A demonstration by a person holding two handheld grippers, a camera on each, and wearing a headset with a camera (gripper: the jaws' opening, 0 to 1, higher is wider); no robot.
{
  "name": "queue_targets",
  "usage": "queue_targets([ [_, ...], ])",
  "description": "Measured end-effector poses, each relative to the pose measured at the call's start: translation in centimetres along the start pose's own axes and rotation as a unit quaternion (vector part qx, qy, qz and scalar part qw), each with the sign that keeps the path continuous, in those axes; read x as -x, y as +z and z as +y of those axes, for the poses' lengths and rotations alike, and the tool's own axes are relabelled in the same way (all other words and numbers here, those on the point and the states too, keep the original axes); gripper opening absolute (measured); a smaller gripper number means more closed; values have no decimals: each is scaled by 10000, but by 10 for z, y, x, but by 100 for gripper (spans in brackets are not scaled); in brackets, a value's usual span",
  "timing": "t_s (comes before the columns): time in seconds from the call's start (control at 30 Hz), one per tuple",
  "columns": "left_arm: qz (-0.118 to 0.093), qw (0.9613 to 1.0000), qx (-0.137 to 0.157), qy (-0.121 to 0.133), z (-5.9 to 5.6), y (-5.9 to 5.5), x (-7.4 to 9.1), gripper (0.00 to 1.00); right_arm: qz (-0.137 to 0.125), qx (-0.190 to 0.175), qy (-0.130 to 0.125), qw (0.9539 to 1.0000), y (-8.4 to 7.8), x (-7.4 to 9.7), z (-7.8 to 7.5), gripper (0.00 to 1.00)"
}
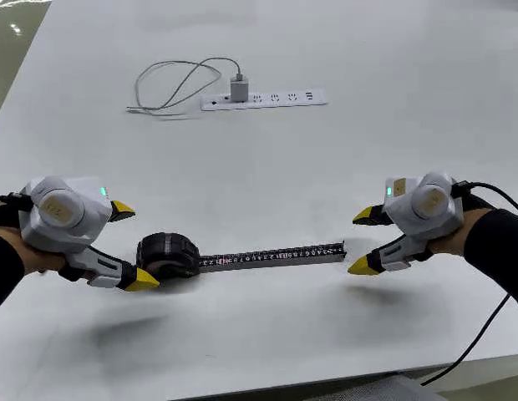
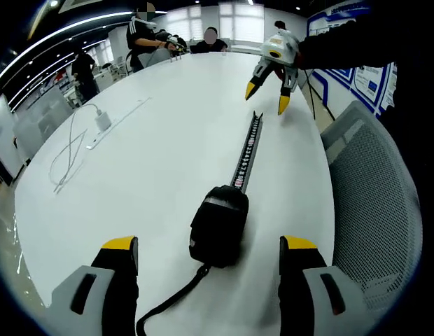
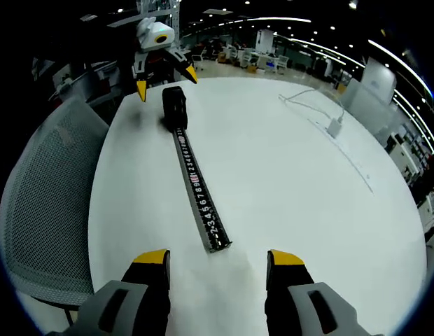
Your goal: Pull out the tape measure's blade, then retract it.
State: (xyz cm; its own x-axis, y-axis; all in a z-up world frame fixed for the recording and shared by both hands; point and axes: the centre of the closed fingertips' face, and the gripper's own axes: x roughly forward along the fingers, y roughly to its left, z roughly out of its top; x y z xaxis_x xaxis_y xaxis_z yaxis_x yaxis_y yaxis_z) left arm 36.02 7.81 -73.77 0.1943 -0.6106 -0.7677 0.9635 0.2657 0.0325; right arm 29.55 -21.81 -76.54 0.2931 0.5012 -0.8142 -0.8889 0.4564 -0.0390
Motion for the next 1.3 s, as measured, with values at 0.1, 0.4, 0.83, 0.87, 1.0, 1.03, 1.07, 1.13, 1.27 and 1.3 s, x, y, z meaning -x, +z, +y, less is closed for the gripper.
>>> queue_targets([
  [0.1,-80,9999,119,89,1,-5,3,87,-151,-190,-281,9993,1,9,-3,58],
  [0.4,-245,9975,396,531,10,-16,13,95,-435,-624,-640,9950,-4,24,-10,70],
  [0.83,-812,9856,956,1135,21,-22,45,99,-849,-961,-893,9877,-8,41,6,96],
  [0.87,-817,9846,1019,1159,19,-25,46,99,-881,-1004,-918,9868,-9,42,7,97],
  [1.0,-797,9820,1164,1254,15,-36,49,99,-935,-1035,-927,9859,-14,45,10,99],
  [1.03,-793,9813,1204,1273,14,-40,50,99,-946,-1086,-943,9851,-15,47,10,99],
  [1.07,-797,9805,1255,1285,13,-42,50,99,-968,-1123,-956,9843,-16,48,9,99],
  [1.13,-823,9788,1310,1342,10,-45,52,99,-978,-1167,-1034,9829,-19,51,9,99],
  [1.27,-813,9778,1255,1469,6,-53,53,99,-942,-1144,-1097,9829,-26,54,12,99],
  [1.3,-823,9773,1281,1473,5,-54,53,99,-926,-1165,-1136,9823,-28,54,12,99],
])
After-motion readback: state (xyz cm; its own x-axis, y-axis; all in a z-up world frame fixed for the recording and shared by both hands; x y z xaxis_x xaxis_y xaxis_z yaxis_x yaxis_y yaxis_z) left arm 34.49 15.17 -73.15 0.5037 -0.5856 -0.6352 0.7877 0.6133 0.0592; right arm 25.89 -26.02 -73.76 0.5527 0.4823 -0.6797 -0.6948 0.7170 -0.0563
